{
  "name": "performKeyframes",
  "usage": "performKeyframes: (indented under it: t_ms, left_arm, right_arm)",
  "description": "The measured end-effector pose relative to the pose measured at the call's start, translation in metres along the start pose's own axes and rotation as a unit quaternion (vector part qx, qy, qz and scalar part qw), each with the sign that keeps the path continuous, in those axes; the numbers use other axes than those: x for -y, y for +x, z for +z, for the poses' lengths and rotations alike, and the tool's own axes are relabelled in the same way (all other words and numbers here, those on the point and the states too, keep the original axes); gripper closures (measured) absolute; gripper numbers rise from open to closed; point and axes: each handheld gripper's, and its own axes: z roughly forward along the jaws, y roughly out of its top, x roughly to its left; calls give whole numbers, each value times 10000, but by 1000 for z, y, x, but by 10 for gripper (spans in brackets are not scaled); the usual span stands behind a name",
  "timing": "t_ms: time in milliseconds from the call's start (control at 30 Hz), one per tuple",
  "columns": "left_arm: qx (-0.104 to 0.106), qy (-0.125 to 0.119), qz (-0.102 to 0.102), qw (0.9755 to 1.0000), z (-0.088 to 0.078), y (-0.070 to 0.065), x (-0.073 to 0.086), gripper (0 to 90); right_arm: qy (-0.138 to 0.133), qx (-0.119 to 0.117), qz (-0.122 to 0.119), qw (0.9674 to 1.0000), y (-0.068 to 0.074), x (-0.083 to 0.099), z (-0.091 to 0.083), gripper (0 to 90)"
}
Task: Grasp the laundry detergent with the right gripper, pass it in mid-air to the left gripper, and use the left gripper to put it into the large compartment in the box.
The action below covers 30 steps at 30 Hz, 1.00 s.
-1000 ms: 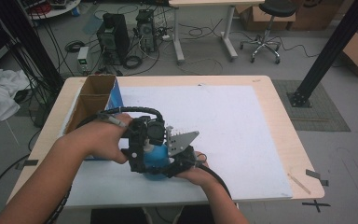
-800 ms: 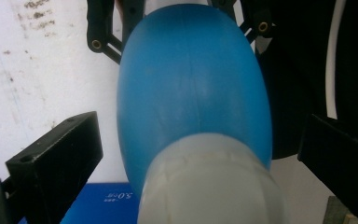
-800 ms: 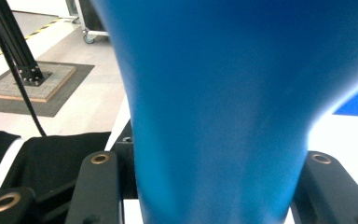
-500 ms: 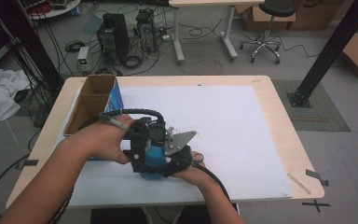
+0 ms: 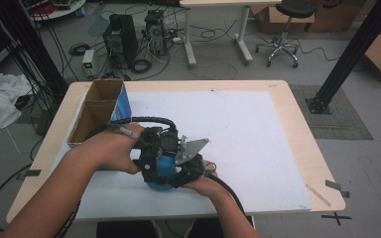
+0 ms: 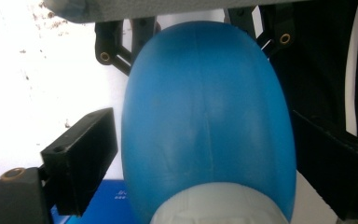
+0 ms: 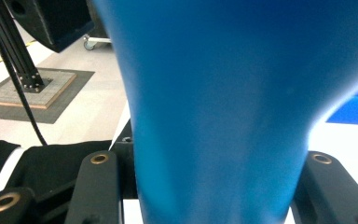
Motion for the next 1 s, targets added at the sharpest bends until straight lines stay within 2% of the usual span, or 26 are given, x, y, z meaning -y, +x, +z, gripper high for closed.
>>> performKeyframes:
  t_ms: [300, 567, 633, 833, 867, 900, 933, 1000]
  left_arm:
    - [-8, 22, -31, 10000, 2, 1, -1, 160]
    - [-72, 71, -36, 9999, 2, 1, -3, 197]
    - [-85, 57, -25, 9999, 2, 1, -3, 212]
    - [-102, 48, -30, 9999, 1, 0, -3, 261]
    - [-100, 59, -34, 9999, 2, 0, -3, 262]
    - [-95, 80, -54, 9999, 2, 1, -3, 269]
    - [-93, 84, -61, 9999, 2, 1, -2, 282]
    - [-111, 89, -70, 9999, 2, 1, -2, 287]
  right_arm:
    - [0, 12, 9, 10000, -1, 1, 1, 465]
    - [69, 1, 126, 9999, 1, 2, 0, 465]
    - [8, 35, 52, 10000, 0, 2, 0, 466]
    - [27, 51, 59, 10000, 0, 1, 0, 466]
    - [-41, 81, -82, 9999, -2, 1, 1, 466]
    - [-23, 113, -109, 9999, -2, 1, 1, 466]
    - [50, 43, 86, 9999, 0, 2, 0, 466]
    - [22, 44, 72, 10000, 0, 2, 0, 466]
